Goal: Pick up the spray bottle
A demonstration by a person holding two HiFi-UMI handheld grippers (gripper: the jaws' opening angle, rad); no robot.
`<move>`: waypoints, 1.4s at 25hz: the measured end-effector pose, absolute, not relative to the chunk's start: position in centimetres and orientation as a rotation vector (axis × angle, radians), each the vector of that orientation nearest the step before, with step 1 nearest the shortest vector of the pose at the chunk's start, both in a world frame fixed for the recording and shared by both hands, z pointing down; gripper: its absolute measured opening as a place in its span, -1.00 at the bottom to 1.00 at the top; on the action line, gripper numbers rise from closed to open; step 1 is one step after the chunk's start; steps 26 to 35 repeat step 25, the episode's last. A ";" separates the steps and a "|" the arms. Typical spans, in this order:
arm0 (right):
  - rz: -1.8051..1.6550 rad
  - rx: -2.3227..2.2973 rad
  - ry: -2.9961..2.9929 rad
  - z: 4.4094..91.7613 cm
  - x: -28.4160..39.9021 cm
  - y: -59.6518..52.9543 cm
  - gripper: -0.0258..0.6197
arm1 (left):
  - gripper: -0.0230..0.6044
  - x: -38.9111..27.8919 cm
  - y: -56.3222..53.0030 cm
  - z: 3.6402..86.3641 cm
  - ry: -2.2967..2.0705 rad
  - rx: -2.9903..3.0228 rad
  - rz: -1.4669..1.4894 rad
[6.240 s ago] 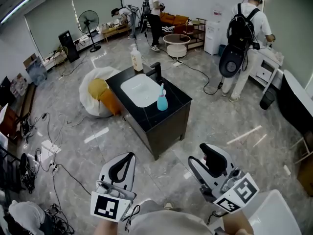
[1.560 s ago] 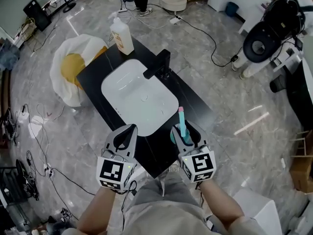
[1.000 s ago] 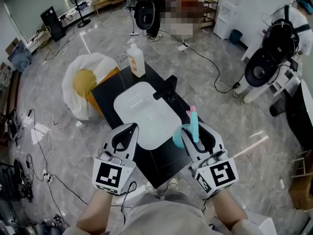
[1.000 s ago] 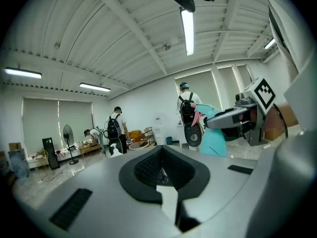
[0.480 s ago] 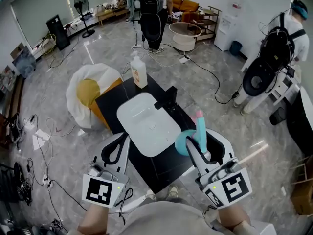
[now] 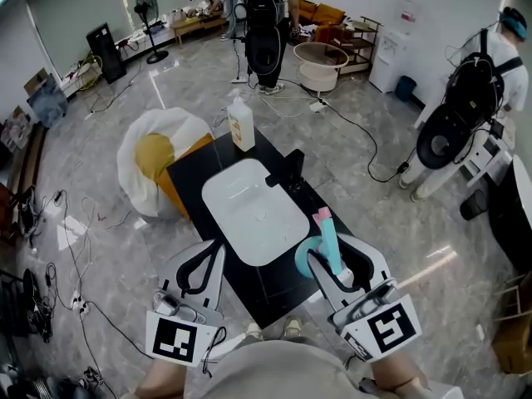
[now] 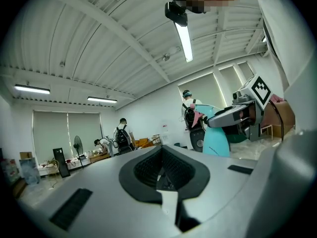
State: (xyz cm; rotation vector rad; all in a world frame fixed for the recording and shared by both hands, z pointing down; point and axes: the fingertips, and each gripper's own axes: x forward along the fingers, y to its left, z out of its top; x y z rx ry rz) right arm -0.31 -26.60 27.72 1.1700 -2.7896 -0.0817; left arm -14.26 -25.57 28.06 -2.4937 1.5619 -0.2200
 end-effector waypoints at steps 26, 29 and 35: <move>0.021 1.063 -2.789 30.8 -1.6 -26.3 -0.38 | -0.87 -13.9 -24.9 30.4 1.536 -2.497 -0.336; 0.021 1.063 -2.789 30.8 -1.6 -26.3 -0.38 | -0.87 -13.9 -24.9 30.4 1.536 -2.497 -0.336; 0.021 1.063 -2.789 30.8 -1.6 -26.3 -0.38 | -0.87 -13.9 -24.9 30.4 1.536 -2.497 -0.336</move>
